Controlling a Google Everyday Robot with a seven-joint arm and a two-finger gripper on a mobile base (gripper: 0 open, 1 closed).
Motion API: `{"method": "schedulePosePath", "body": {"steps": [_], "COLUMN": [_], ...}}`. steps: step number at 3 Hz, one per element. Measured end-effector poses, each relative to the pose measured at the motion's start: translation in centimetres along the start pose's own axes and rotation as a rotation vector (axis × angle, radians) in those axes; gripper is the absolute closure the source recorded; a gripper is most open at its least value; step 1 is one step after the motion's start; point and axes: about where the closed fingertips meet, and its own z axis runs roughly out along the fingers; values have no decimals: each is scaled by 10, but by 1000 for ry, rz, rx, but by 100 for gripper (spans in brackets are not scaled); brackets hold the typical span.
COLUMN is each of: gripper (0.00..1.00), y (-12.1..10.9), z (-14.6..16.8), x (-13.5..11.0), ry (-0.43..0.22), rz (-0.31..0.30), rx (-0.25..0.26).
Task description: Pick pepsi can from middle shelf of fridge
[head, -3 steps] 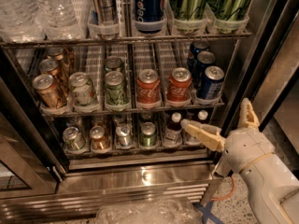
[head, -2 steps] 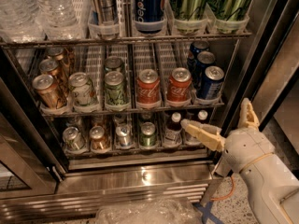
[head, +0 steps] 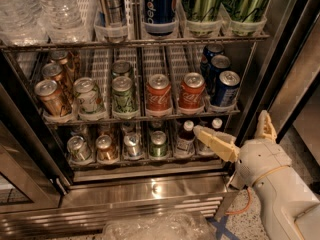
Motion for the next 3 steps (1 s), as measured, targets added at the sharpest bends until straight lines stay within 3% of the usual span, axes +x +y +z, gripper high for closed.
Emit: {"method": "schedulePosePath", "body": {"steps": [1,2,3], "gripper": [4,19,18], "y": [0,-2,-8], "z": [0,4,12], "x": [0,7,15], "ry": [0,6,-4], "rz": [0,-3,-1], "rx": [0,4,9]}}
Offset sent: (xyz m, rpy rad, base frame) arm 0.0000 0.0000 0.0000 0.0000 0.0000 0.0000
